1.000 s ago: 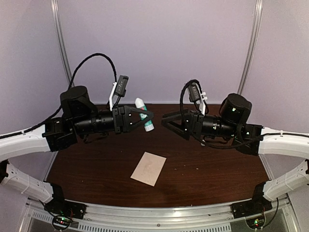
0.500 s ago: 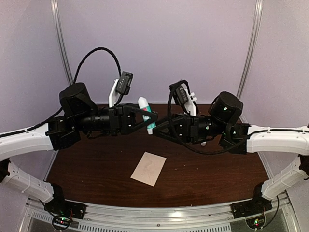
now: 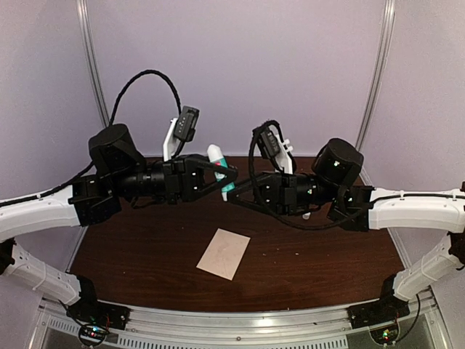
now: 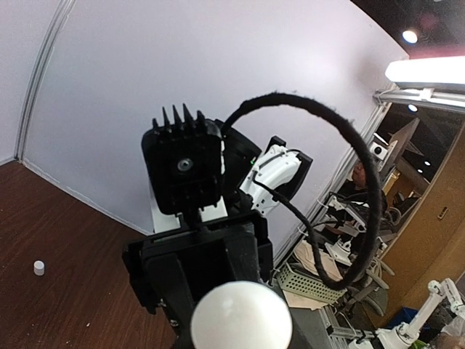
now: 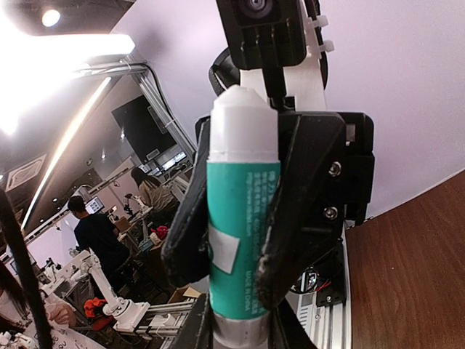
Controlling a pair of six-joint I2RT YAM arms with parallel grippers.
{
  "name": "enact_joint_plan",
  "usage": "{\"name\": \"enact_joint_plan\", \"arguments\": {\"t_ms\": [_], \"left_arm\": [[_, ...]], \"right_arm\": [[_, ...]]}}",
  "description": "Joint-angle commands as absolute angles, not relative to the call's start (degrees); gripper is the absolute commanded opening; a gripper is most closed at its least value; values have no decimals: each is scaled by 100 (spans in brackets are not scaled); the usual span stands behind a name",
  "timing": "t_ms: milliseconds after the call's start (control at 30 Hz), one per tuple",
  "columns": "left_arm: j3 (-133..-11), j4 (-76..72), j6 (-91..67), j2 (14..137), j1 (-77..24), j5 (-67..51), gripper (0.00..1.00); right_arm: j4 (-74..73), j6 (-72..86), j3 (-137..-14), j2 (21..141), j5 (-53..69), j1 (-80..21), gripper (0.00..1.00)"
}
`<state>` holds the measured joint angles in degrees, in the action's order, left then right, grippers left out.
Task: Place the letter into the envelope and seal it
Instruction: Screw the solid glue into position.
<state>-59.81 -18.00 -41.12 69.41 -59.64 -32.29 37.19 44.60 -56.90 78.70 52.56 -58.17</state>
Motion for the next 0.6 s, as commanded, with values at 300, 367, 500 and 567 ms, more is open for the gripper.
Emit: {"name": "enact_joint_plan", "arguments": {"t_ms": [300,367,500,567], "left_arm": [[-6266,-429,-3747,6955,-5937,-1320,1],[-6267,-354,-3845,6976,-5937,-1061,1],[-6296,-110,-4113,7041,-5917,-416,1],[-6310,-29,-4228,7111,-5891,-195,1]], "right_arm": [[-31,2571,-7025,7784,3059,-5669,10],[-585,2414,-7268,7898,2416,-5677,9],[-1482,2188,-7779,8207,1091,-5706,8],[-1835,2066,-8050,8445,511,-5769,8]]}}
